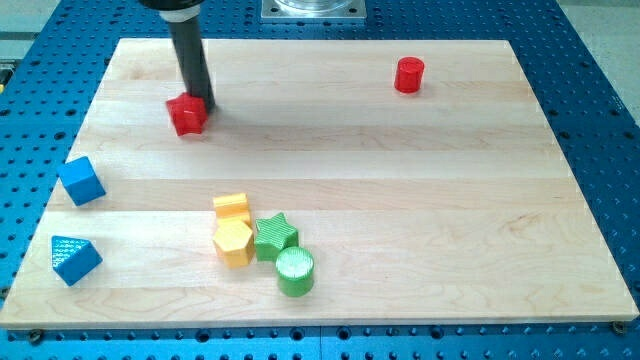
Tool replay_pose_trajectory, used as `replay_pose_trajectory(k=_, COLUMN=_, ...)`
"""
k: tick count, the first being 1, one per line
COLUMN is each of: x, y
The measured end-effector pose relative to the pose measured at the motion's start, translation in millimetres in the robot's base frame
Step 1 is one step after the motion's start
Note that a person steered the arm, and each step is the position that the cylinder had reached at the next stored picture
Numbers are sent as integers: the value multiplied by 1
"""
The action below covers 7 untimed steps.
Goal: Move the red blocks to the blue blocks
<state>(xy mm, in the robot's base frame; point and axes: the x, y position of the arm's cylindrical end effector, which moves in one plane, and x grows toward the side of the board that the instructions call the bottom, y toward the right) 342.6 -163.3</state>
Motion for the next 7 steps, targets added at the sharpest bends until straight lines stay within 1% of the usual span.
replay_pose_trajectory(k=1, x=41, y=-10)
replay_pose_trajectory(k=2, x=61, y=-16)
replay_pose_trajectory(k=3, x=101, y=-25)
replay_pose_trajectory(k=4, x=120, y=-30)
replay_pose_trajectory(k=5, x=166, y=-30)
replay_pose_trajectory(k=6, x=174, y=-31)
replay_pose_trajectory(k=7, x=111, y=-37)
